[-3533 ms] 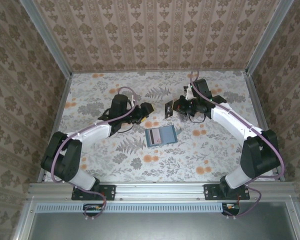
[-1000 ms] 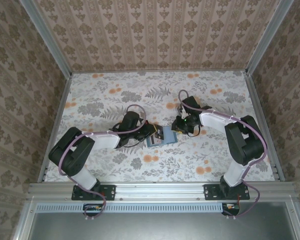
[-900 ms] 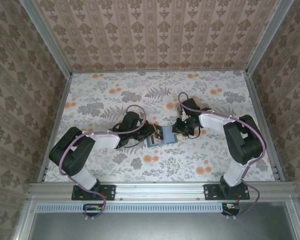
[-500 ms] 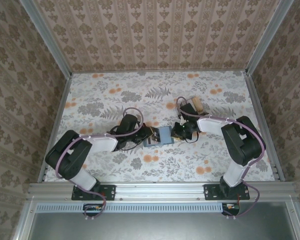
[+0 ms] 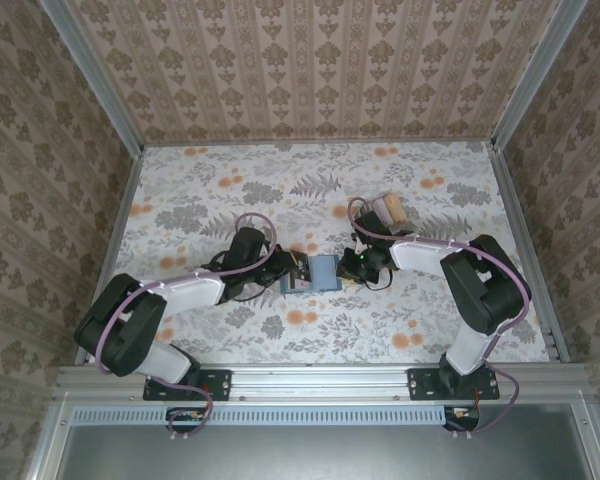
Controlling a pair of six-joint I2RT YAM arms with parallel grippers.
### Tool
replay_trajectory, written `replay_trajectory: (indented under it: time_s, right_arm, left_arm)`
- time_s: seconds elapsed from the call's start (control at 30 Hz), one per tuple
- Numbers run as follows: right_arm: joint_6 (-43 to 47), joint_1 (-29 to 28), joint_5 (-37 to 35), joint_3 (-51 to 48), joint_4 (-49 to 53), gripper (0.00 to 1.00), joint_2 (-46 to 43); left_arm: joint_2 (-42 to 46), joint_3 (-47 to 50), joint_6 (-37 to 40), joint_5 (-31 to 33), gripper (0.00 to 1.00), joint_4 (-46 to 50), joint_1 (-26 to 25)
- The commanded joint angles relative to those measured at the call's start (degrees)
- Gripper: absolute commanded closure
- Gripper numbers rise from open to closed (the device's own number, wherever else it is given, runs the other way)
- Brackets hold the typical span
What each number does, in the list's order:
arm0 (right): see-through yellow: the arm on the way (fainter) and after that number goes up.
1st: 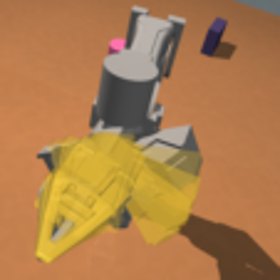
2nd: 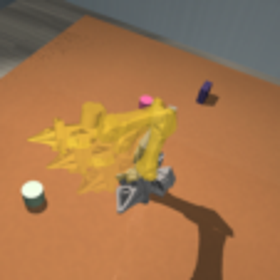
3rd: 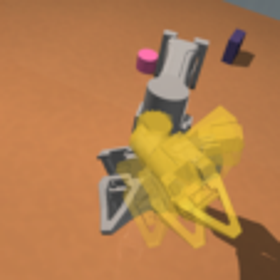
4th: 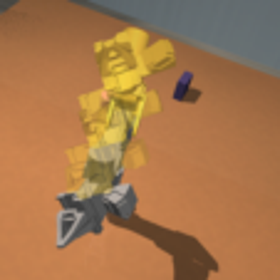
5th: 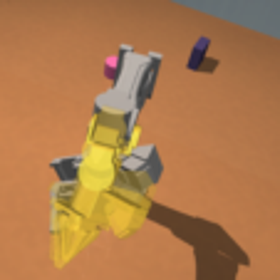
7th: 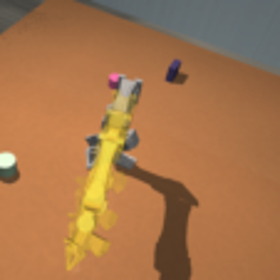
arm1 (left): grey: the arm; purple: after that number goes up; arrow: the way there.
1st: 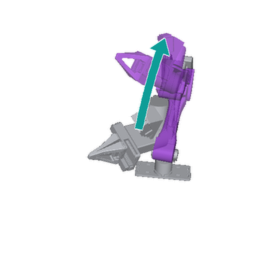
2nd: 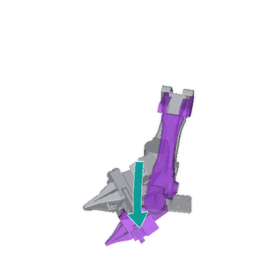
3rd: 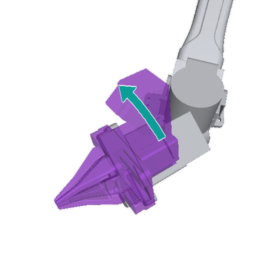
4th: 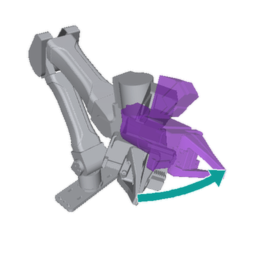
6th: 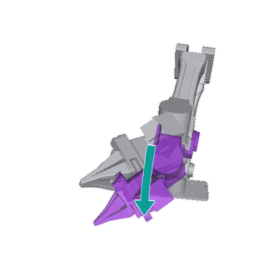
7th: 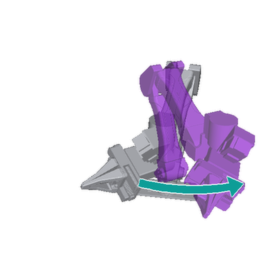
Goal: Put the credit cards into the card holder
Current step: Insert the credit card into the card slot.
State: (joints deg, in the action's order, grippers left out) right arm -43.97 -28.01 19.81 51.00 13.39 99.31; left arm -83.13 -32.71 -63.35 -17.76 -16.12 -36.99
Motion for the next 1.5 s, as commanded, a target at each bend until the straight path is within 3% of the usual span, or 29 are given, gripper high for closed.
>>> replay_trajectory:
  time_s: [0.0,0.4,0.57,1.23,1.47]
  right_arm:
    - [-1.2,-0.6,-2.6,-1.2,3.0,0.82,1.0]
    - [-1.0,-0.6,-3.0,-1.1,3.4,0.82,1.0]
    - [-1.0,-0.7,-2.8,-1.0,3.3,0.81,1.1]
    - [-1.9,-1.3,-3.8,-1.6,2.6,0.81,1.0]
    - [-1.8,-1.3,-3.7,-1.3,2.7,0.81,1.2]
  left_arm:
    - [1.2,-0.9,5.0,-0.4,1.0,3.8,0.6]
    - [5.1,-2.1,11.0,4.6,1.0,8.2,0.8]
    - [5.2,-0.4,13.3,5.8,1.0,4.4,0.6]
    - [4.9,5.1,11.5,0.6,1.0,-9.2,1.1]
    - [0.3,4.7,9.5,-3.0,1.0,-13.5,1.0]
